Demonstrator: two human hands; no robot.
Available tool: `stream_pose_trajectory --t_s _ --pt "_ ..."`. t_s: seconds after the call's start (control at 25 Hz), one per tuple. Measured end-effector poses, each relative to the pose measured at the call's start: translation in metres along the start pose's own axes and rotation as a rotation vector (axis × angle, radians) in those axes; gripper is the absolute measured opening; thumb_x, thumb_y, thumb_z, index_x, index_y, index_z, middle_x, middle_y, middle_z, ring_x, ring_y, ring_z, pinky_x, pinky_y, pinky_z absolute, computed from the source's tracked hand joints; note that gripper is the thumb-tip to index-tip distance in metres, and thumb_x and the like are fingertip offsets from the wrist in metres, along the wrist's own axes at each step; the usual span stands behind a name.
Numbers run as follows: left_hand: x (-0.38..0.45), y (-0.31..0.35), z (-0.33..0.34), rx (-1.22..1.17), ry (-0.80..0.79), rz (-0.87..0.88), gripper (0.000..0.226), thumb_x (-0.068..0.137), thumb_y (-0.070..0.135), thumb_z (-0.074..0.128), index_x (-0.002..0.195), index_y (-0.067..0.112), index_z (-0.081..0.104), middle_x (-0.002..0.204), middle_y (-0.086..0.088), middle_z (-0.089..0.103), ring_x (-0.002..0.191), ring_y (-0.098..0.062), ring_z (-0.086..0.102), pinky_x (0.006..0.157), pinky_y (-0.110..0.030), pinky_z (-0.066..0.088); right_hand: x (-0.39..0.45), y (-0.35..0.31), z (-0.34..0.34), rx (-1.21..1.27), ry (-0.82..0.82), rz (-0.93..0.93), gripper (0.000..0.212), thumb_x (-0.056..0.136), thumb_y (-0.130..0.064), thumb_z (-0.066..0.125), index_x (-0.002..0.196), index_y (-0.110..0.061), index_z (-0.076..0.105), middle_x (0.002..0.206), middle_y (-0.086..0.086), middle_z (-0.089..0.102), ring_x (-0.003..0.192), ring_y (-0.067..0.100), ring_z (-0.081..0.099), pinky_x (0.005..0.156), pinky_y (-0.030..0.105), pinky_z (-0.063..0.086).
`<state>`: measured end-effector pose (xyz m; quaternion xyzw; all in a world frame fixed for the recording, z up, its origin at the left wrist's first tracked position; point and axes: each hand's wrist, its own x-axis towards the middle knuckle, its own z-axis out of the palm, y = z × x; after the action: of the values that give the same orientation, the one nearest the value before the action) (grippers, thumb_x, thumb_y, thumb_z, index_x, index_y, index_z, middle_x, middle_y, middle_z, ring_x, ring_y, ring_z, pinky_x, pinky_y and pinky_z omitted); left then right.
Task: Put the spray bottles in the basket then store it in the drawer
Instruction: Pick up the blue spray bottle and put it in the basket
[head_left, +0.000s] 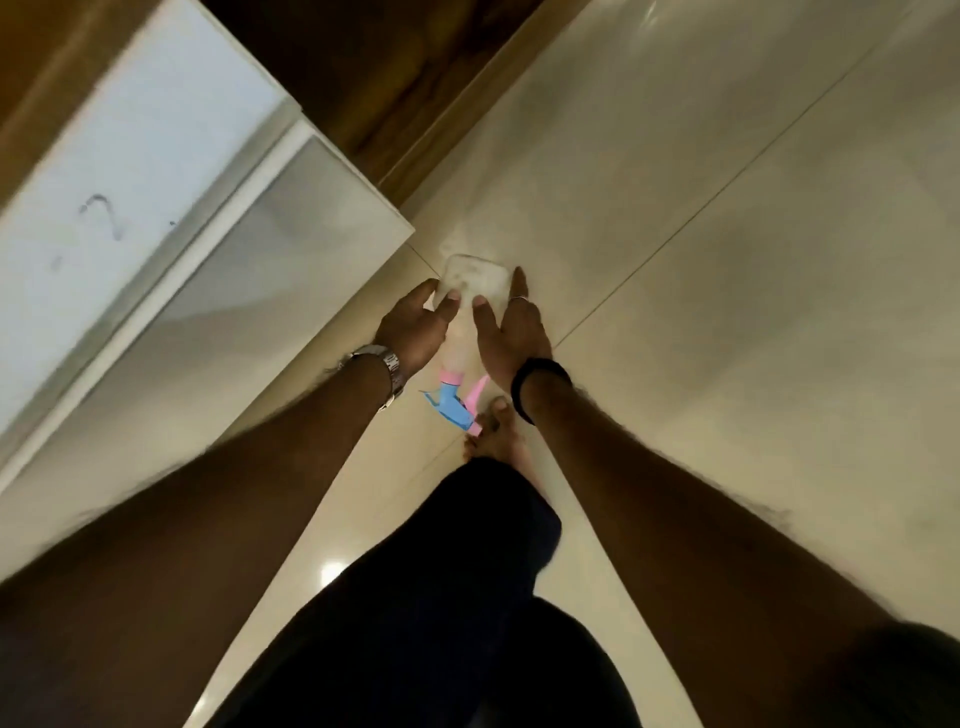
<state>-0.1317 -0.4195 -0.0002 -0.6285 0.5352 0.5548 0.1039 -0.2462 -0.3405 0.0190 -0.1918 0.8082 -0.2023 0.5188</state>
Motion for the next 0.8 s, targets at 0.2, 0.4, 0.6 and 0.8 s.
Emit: stream_pose_trajectory --t_s 0.2,0.4,0.6,0.8 --pt "-0.129 0.013 -0.036 0.014 -0.108 -0.043 0.084 0.077 0.087 0.039 0.102 0.014 0.073 0.088 -0.004 0.077 0.087 -0.031 0.076 0.091 -0.045 0.061 -0.123 -0.021 -0.056 -0.404 -0.028 -0.265 0.059 0.105 -0.048 0.033 0.159 -0.035 0.013 0.124 0.014 0.066 0.115 0.032 0.06 0.097 0.038 0.045" --pt "-0.263 -0.01 -0.085 -0.052 -0.126 -0.069 0.092 0.073 0.092 0.035 0.075 0.008 0.073 0.061 -0.004 0.075 0.055 -0.02 0.074 0.071 -0.041 0.066 -0.251 -0.058 -0.061 -0.689 -0.226 -0.411 0.075 0.099 -0.013 0.041 0.157 -0.044 0.005 0.107 0.01 0.058 0.099 0.03 0.06 0.087 0.033 0.046" --pt "-0.367 -0.1 -0.16 0.02 -0.098 -0.175 0.093 0.078 0.09 0.025 0.071 0.009 0.07 0.053 -0.003 0.071 0.043 -0.02 0.068 0.053 -0.026 0.057 -0.38 -0.073 0.016 -1.041 -0.335 -0.628 0.1 0.083 -0.036 0.062 0.159 -0.035 -0.003 0.117 0.008 0.055 0.106 0.03 0.056 0.089 0.043 0.049" --pt "-0.444 -0.214 -0.211 -0.014 -0.257 -0.253 0.092 0.084 0.084 0.017 0.067 0.01 0.068 0.045 0.004 0.066 0.033 -0.012 0.058 0.042 -0.019 0.051 -0.457 -0.066 0.138 -1.054 -0.334 -0.552 0.107 0.069 -0.08 0.037 0.159 -0.032 0.006 0.134 0.002 0.051 0.117 0.025 0.055 0.093 0.038 0.045"
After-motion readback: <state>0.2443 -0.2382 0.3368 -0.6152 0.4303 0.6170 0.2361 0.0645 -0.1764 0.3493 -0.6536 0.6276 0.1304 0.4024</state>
